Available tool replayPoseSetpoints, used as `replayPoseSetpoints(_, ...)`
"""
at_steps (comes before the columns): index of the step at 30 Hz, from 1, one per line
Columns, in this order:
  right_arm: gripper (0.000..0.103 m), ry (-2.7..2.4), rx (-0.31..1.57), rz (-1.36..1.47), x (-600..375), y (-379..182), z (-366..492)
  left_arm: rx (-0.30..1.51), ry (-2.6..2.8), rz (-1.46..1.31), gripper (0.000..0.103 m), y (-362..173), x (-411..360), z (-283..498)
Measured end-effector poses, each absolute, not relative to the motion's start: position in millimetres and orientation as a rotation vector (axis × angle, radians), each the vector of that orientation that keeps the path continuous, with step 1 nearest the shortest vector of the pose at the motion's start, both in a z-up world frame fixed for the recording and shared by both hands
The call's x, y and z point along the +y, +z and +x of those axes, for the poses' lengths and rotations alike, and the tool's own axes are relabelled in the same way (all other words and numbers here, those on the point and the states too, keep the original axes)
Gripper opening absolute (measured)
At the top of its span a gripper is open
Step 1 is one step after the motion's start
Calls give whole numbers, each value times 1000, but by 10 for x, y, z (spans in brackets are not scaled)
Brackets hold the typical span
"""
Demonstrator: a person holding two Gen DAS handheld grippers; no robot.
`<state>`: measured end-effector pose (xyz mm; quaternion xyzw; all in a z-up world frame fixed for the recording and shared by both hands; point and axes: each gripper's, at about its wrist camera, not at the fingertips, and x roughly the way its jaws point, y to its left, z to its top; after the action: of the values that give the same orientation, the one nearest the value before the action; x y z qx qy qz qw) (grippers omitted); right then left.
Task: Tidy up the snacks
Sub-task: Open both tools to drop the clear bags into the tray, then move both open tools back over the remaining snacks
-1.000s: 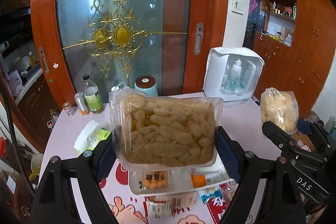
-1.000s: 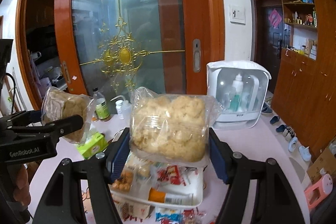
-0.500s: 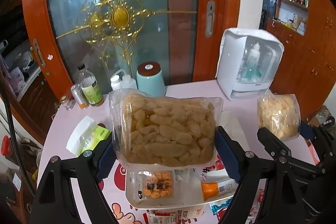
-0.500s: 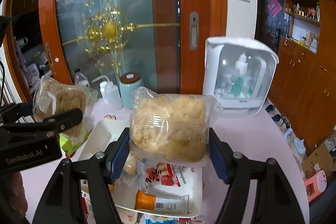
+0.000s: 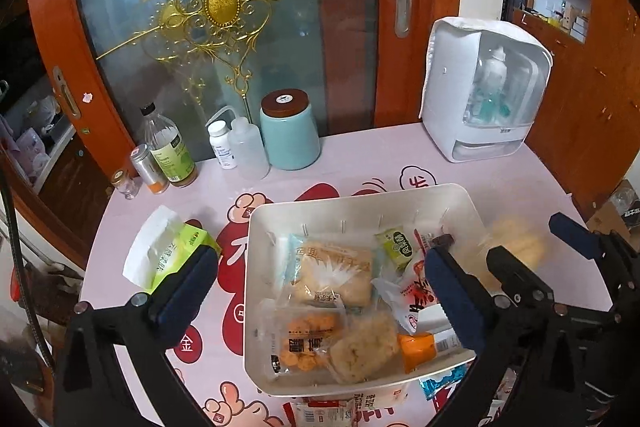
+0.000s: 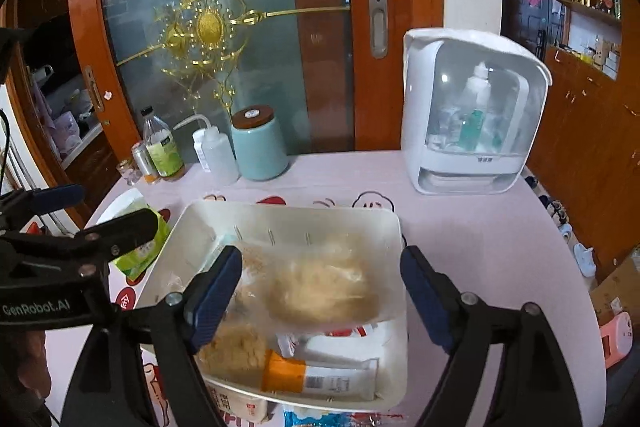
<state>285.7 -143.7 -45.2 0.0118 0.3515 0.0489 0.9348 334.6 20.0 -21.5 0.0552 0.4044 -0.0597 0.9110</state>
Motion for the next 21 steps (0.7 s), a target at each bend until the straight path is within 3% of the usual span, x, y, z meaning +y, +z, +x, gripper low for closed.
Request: replayPoseSetpoints(21, 83, 73, 721, 5, -1447, -293, 2284, 801, -196, 137, 103, 76, 90, 2743)
